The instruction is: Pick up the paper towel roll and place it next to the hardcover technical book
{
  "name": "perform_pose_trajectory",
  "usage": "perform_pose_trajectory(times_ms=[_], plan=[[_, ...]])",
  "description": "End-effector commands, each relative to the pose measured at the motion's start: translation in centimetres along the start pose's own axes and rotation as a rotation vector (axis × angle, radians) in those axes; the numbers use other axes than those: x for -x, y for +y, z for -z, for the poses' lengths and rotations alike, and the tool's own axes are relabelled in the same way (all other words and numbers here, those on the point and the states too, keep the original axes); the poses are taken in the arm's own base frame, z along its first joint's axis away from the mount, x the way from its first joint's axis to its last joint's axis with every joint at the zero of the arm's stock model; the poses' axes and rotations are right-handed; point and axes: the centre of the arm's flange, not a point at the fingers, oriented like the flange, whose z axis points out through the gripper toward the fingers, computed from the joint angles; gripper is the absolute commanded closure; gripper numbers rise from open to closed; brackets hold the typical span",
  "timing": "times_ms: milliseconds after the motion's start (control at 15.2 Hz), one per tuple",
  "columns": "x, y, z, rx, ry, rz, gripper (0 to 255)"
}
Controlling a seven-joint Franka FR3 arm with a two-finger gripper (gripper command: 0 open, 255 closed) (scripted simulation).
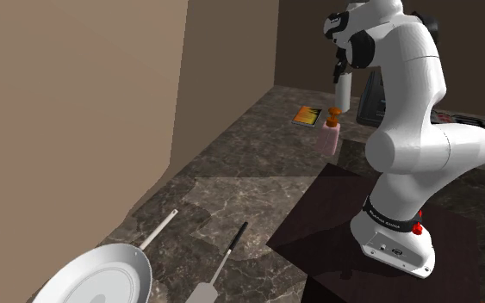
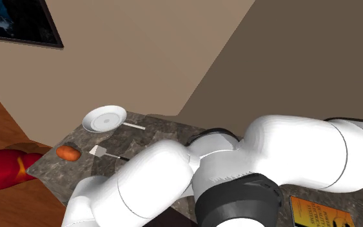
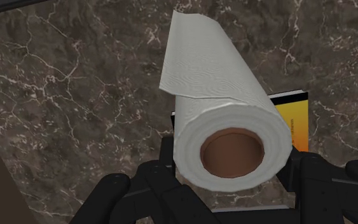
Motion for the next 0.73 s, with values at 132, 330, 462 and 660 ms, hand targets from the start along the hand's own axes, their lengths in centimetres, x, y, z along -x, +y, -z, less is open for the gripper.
perform_pose_trajectory(times_ms=[132, 330, 462, 660], plan=[[0.1, 0.0, -2.1, 0.0, 0.0, 0.0, 255], [0.1, -0.1, -3.7, 0.0, 0.0, 0.0, 255], [0.1, -0.1, -4.0, 0.0, 0.0, 0.0, 255], [0.1, -0.1, -4.0, 0.0, 0.0, 0.0, 255]])
